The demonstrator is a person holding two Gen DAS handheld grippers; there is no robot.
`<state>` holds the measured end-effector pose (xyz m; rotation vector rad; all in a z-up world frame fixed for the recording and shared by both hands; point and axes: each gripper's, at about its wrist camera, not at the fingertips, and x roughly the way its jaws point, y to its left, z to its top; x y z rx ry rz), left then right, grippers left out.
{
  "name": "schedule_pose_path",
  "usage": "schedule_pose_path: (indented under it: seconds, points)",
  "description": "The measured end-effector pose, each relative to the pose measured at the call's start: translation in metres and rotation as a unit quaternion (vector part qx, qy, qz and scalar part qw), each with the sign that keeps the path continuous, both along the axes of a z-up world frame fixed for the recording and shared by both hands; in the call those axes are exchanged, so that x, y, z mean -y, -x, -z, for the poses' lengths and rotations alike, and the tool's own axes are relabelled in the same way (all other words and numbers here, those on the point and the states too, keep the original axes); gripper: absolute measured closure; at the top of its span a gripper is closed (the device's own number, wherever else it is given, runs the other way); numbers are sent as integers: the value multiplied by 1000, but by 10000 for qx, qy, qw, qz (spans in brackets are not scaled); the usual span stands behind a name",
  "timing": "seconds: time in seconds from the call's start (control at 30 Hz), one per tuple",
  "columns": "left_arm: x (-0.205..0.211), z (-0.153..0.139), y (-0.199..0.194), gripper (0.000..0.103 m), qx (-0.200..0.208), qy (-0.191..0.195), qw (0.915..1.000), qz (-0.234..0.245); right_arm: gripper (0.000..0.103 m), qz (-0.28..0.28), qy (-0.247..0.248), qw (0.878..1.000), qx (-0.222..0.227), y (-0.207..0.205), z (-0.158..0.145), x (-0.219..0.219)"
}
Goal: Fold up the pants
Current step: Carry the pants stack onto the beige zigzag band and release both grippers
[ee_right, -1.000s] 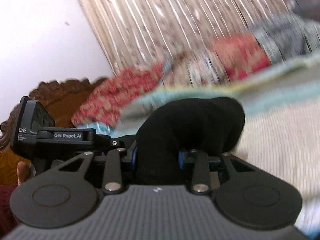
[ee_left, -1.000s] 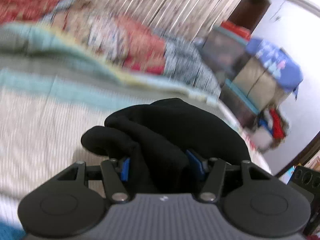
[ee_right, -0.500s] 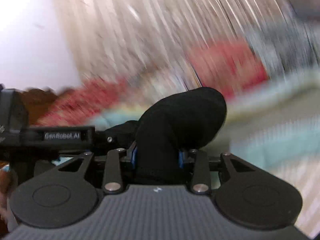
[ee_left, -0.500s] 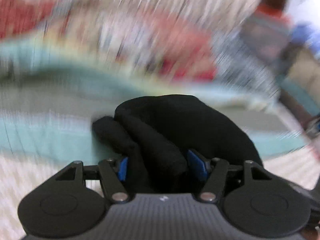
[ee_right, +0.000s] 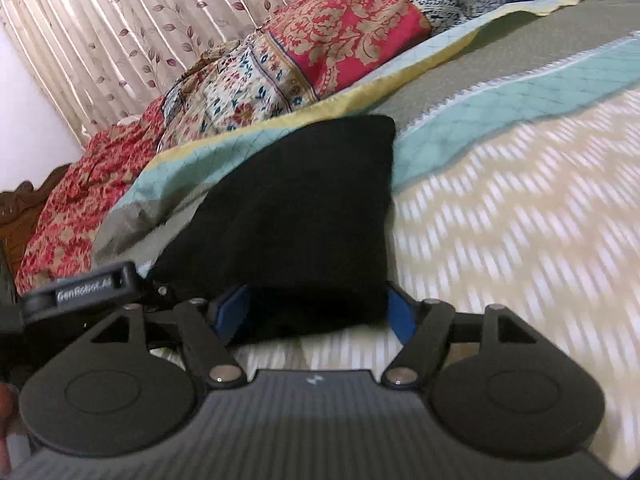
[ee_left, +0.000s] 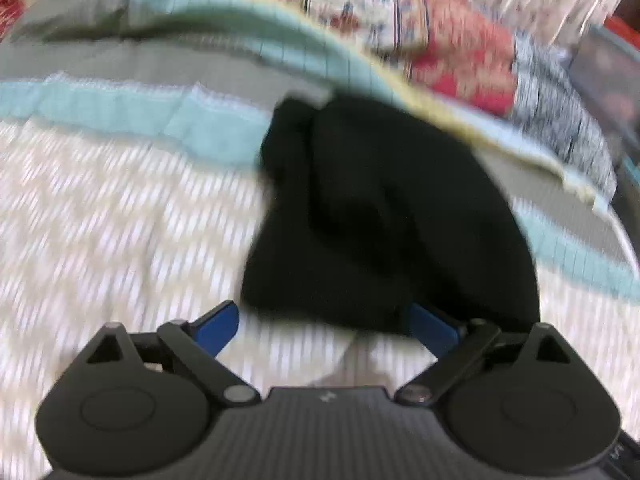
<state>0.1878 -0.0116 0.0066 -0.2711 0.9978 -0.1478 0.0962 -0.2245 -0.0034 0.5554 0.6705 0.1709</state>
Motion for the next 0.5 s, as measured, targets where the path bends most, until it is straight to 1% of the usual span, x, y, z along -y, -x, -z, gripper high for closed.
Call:
schedule_pose_path:
  seconds: [0.1,0.17,0.2,0.27,0.33,0.43,0.5]
  points:
    - [11,6,48,8,-152,-412,9989,175,29,-20,132,9999,-24,37,-5,-11]
    - [19,7,82,8,-167,-809,9961,309,29,-53,209,9997,-70,66,-8,-16]
    - [21,5,97,8,-160,-915,9950,358,29,-102,256,9996,-104,79,-9,-19]
    - [22,3,128,8,-233,-1022,9938,375,29,-152,389,9990,-188,100,-11,-25]
    - [21,3,155,8,-389,-1112,9926,279,28,-172,504,9983,-243,122,-14,-29]
    - [17,7,185,8,-541,-1328,9894,222,25,-188,501,9979,-351,145,-18,-35]
    - [16,10,201,5,-566,-1465,9874,195,20,-249,526,9975,-389,155,-20,-40]
